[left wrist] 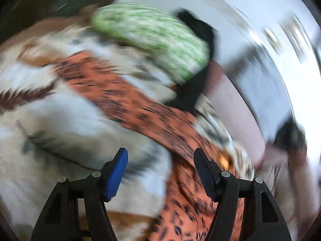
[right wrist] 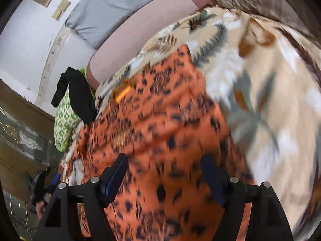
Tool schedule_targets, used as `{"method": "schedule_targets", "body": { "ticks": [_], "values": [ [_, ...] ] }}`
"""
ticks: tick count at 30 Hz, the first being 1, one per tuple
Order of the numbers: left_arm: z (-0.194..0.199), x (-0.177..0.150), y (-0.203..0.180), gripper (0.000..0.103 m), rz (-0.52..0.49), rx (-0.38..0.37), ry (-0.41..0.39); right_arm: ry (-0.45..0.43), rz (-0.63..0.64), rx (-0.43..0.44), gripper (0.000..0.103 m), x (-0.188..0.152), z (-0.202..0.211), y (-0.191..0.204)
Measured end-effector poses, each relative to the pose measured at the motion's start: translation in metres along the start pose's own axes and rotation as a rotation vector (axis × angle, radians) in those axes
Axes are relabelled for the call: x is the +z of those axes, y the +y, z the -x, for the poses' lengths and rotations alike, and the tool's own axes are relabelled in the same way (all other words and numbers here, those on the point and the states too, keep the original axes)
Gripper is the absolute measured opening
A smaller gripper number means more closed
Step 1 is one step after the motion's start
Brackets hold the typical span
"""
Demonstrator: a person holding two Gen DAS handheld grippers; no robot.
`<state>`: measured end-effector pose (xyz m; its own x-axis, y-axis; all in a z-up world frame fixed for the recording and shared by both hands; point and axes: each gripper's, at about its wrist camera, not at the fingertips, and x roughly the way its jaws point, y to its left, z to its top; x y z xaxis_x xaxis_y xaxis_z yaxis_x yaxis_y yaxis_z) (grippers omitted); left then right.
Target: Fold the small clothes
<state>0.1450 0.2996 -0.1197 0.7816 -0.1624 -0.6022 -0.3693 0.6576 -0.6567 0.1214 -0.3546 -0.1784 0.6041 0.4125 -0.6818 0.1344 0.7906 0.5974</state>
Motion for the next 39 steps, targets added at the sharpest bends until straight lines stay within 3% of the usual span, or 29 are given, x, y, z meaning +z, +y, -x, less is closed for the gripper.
{"method": "schedule_targets", "body": {
  "ticks": [2,6,10,17,18,19,20,21,22,24,26,30,32,36,39],
  "values": [
    [-0.009,0.021,0.031,0.069,0.127,-0.029,0.014,0.022,0.002,0.003,0.078,-0.015,0.002,0.001],
    [-0.038,0.061,0.084,0.068,0.321,0.058,-0.028,0.048,0.011,0.009,0.078,-0.028,0.001,0.014],
    [-0.067,0.081,0.099,0.068,0.337,0.084,-0.018,0.047,0.043,-0.022,0.078,-0.027,-0.001,0.026],
    [-0.080,0.101,0.106,0.066,0.370,0.094,-0.088,0.060,0.071,-0.052,0.078,-0.019,-0.016,0.040],
    [-0.081,0.103,0.108,0.053,0.367,0.115,-0.092,0.065,0.076,-0.056,0.078,-0.019,-0.018,0.041],
    [-0.080,0.105,0.111,0.029,0.365,0.149,-0.085,0.068,0.079,-0.058,0.078,-0.019,-0.020,0.042],
    [-0.082,0.107,0.114,0.013,0.365,0.177,-0.073,0.066,0.078,-0.060,0.078,-0.018,-0.021,0.042],
    [-0.086,0.109,0.118,0.005,0.376,0.192,-0.042,0.064,0.076,-0.062,0.078,-0.018,-0.021,0.041],
    [-0.086,0.110,0.120,0.005,0.390,0.184,-0.038,0.063,0.074,-0.064,0.078,-0.018,-0.021,0.040],
    [-0.082,0.115,0.105,0.004,0.314,0.234,-0.048,0.055,0.065,-0.067,0.078,-0.017,-0.019,0.036],
    [-0.067,0.117,0.060,0.004,0.138,0.274,-0.114,0.040,0.057,-0.068,0.078,-0.016,-0.016,0.030],
    [-0.032,0.094,-0.064,0.004,-0.200,0.184,-0.226,0.008,0.033,-0.057,0.078,-0.014,-0.009,0.016],
    [-0.019,0.061,-0.140,0.004,-0.375,0.097,-0.249,-0.008,0.009,-0.040,0.078,-0.013,-0.006,0.008],
    [-0.018,-0.019,-0.256,0.004,-0.656,-0.022,-0.247,-0.037,-0.020,-0.017,0.078,-0.009,0.003,-0.005],
    [-0.039,-0.089,-0.315,0.005,-0.781,-0.121,-0.142,-0.065,-0.051,0.003,0.078,-0.008,0.013,-0.017]
  ]
}}
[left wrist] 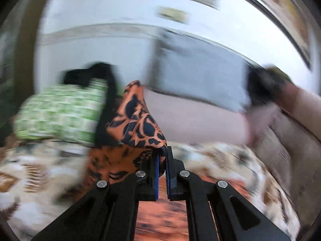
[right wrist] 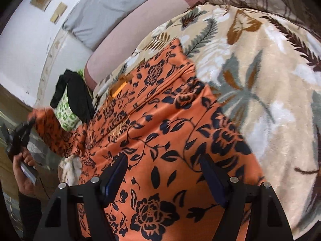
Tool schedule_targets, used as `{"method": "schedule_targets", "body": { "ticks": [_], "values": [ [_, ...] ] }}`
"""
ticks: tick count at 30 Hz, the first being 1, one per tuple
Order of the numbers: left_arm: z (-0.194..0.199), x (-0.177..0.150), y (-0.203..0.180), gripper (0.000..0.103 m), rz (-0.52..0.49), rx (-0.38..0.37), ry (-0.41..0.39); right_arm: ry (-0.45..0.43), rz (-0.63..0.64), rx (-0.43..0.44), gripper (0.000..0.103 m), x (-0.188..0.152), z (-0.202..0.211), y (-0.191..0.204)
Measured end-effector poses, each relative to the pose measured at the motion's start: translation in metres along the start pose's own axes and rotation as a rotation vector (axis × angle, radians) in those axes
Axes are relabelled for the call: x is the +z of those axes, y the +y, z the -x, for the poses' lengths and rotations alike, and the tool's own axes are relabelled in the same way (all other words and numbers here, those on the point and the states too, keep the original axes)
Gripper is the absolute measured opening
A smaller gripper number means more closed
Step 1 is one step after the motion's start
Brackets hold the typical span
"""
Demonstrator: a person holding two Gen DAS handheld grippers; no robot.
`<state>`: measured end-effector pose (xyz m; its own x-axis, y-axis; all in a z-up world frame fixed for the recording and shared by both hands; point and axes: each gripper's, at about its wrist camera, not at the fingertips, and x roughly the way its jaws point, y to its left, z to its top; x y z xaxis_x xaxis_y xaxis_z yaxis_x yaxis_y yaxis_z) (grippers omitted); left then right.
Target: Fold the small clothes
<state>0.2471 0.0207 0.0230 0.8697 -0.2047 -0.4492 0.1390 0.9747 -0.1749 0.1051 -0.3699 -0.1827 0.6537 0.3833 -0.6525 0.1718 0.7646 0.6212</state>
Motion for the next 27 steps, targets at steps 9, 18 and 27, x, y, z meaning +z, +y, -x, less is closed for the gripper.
{"method": "schedule_targets", "body": {
  "ticks": [9,18,27],
  "values": [
    [-0.057,-0.080,-0.034,0.053,-0.083,-0.155,0.317,-0.008,0.019,0.015,0.078,0.013,0.014,-0.004],
    [-0.042,-0.128,0.148,0.061,0.228,0.118,0.379,0.059,0.021,0.151,0.079,0.105,-0.050,0.043],
    [-0.074,-0.156,0.178,0.057,0.349,0.043,0.487,0.247,0.067,-0.125,0.042,0.154,-0.169,0.052]
  ]
}}
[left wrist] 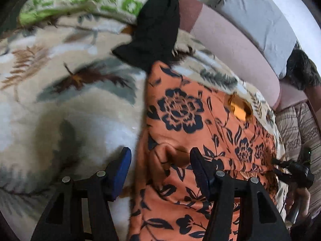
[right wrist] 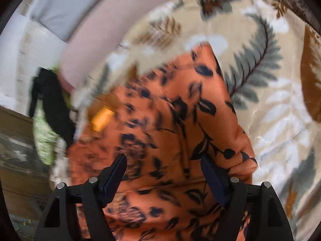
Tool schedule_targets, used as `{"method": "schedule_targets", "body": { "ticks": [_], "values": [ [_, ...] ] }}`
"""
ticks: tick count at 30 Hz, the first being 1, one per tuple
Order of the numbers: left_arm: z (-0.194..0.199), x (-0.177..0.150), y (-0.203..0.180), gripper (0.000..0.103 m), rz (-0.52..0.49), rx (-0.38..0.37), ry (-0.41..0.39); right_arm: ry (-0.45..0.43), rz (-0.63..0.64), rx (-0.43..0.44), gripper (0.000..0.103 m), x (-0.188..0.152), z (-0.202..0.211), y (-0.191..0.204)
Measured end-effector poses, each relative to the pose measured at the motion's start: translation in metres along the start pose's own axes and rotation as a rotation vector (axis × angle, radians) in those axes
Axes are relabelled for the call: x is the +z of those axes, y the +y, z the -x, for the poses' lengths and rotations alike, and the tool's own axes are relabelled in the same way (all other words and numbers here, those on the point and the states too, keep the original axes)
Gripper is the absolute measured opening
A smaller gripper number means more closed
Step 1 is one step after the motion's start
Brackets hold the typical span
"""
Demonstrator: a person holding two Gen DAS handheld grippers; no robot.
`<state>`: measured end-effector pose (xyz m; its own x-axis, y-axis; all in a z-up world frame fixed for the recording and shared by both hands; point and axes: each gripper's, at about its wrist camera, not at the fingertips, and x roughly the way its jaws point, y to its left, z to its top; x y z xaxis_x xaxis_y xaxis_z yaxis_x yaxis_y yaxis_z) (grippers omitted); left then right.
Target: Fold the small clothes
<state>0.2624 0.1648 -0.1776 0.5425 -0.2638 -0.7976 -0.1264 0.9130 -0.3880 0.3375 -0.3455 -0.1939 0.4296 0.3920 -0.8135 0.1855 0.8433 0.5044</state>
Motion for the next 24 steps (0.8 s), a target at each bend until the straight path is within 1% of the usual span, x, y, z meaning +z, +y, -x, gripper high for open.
{"method": "schedule_targets", "body": {
  "ticks": [1,2,3,5,6,7,8,9,10,11,12,13,14,15,16,17,18,19,21,22,23,24],
  "values": [
    [-0.005,-0.001,-0.002,0.035,-0.024,0.016,0.005,0.021,0.030,-0.023,0.023,-0.003,-0.004,0.006],
    [-0.007,-0.001,-0.003,0.026,-0.040,0.031,0.012,0.024,0.057,-0.040,0.022,-0.006,-0.005,0.012],
    [-0.009,-0.003,-0.002,0.026,-0.047,0.038,0.011,0.006,0.088,-0.062,0.019,-0.007,-0.002,0.019],
    [-0.009,-0.004,0.000,0.026,-0.043,0.033,0.000,-0.070,0.162,-0.103,0.018,-0.010,0.015,0.034],
    [-0.009,-0.005,0.000,0.026,-0.046,0.040,-0.004,-0.125,0.208,-0.146,0.018,-0.013,0.023,0.041],
    [-0.009,-0.005,-0.001,0.026,-0.049,0.052,-0.004,-0.150,0.238,-0.216,0.018,-0.014,0.021,0.043],
    [-0.007,-0.005,-0.003,0.026,-0.051,0.058,-0.003,-0.125,0.256,-0.288,0.018,-0.014,0.009,0.038],
    [-0.004,-0.004,-0.005,0.026,-0.054,0.069,-0.001,-0.069,0.257,-0.307,0.020,-0.014,-0.002,0.034],
    [0.001,-0.003,-0.008,0.026,-0.060,0.076,-0.007,-0.031,0.228,-0.278,0.020,-0.014,-0.008,0.026],
    [0.008,-0.002,-0.013,0.026,-0.074,0.080,-0.028,-0.067,0.196,-0.232,0.021,-0.015,0.002,0.022],
    [0.019,0.000,-0.020,0.026,-0.102,0.079,-0.066,-0.095,0.181,-0.226,0.024,-0.015,0.011,0.022],
    [0.026,0.002,-0.027,0.026,-0.131,0.068,-0.096,-0.133,0.168,-0.227,0.024,-0.014,0.022,0.023],
    [0.032,0.005,-0.037,0.026,-0.164,0.058,-0.123,-0.184,0.163,-0.200,0.023,-0.013,0.036,0.029],
    [0.034,0.007,-0.043,0.028,-0.182,0.054,-0.133,-0.209,0.173,-0.164,0.024,-0.011,0.043,0.037],
    [0.033,0.010,-0.051,0.028,-0.198,0.044,-0.134,-0.218,0.191,-0.105,0.024,-0.008,0.047,0.047],
    [0.029,0.010,-0.054,0.028,-0.202,0.042,-0.126,-0.194,0.202,-0.024,0.025,-0.003,0.046,0.056],
    [0.019,0.011,-0.058,0.028,-0.208,0.055,-0.103,-0.116,0.190,0.099,0.032,0.005,0.034,0.065],
    [0.009,0.010,-0.059,0.028,-0.213,0.079,-0.076,-0.047,0.165,0.187,0.047,0.011,0.022,0.067],
    [-0.019,0.007,-0.055,0.028,-0.195,0.136,0.000,0.079,0.098,0.346,0.068,0.014,-0.010,0.067],
    [-0.028,0.004,-0.052,0.028,-0.193,0.148,0.021,0.128,0.070,0.403,0.068,0.017,-0.027,0.065],
    [-0.028,0.002,-0.051,0.028,-0.206,0.148,0.000,0.188,0.026,0.448,0.068,0.020,-0.050,0.057],
    [-0.026,0.001,-0.053,0.028,-0.224,0.144,-0.011,0.165,-0.001,0.379,0.068,0.023,-0.059,0.048]
  ]
}}
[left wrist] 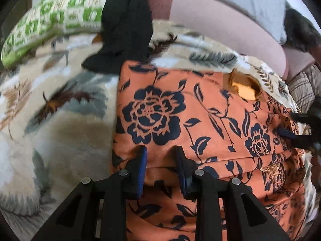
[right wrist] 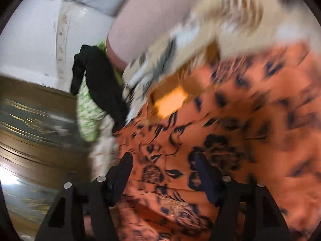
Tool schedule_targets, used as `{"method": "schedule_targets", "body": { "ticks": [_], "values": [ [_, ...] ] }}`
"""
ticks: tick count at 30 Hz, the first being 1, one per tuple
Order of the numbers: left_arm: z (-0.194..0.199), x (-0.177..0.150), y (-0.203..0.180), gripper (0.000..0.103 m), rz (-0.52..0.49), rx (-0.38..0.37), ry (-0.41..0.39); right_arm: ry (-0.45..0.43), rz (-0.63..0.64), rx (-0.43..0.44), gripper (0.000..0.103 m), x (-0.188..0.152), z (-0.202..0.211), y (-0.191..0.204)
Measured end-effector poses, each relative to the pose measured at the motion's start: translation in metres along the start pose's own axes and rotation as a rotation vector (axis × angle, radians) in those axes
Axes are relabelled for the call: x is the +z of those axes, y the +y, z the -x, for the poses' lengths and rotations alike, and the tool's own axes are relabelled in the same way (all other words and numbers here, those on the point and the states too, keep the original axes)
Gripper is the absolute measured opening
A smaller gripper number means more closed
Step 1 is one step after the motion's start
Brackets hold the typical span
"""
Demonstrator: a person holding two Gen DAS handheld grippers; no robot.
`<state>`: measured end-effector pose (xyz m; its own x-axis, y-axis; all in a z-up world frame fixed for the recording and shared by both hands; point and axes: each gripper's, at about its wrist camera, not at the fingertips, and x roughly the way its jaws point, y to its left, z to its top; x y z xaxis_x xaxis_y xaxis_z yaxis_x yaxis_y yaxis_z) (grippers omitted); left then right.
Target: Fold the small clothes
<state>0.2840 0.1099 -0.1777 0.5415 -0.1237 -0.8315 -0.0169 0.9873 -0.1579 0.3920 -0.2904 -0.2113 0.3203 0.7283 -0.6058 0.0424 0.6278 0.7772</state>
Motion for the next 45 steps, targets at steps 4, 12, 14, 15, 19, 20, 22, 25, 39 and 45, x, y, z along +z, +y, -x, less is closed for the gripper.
{"method": "schedule_targets", "body": {
  "ticks": [4,12,14,15,19,20,22,25,39,45],
  "values": [
    [-0.001,0.001,0.004,0.029,0.015,-0.033,0.008,-0.275,-0.193,0.009,0.059,0.009,0.046,-0.036],
    [0.001,-0.003,0.000,0.031,-0.008,-0.011,-0.010,0.074,0.075,0.029,0.070,0.007,-0.058,0.044],
    [0.001,-0.001,0.003,0.031,0.006,-0.024,-0.001,-0.066,-0.055,0.057,0.059,0.025,-0.045,0.020],
    [0.001,-0.001,0.003,0.031,0.006,-0.025,-0.001,-0.209,-0.111,0.037,0.061,0.029,-0.024,0.013],
    [-0.002,-0.003,-0.001,0.035,-0.007,-0.008,-0.023,-0.182,-0.045,0.064,0.066,0.017,-0.010,0.032],
    [-0.002,-0.003,-0.002,0.035,-0.013,-0.001,-0.027,-0.127,0.011,0.073,0.068,0.010,-0.017,0.042],
    [0.000,-0.003,-0.004,0.036,-0.022,0.003,-0.021,-0.011,0.140,-0.004,0.070,0.001,-0.043,0.055],
    [0.007,-0.001,0.000,0.038,-0.010,-0.018,0.001,-0.166,-0.125,0.005,0.049,0.009,-0.018,0.000],
    [0.070,-0.022,0.012,0.049,-0.023,-0.003,-0.047,-0.259,0.025,-0.130,0.071,-0.065,0.095,0.014],
    [0.161,-0.115,0.058,0.060,0.109,-0.041,-0.091,-0.272,0.123,-0.226,0.072,-0.181,0.195,-0.016]
  ]
}}
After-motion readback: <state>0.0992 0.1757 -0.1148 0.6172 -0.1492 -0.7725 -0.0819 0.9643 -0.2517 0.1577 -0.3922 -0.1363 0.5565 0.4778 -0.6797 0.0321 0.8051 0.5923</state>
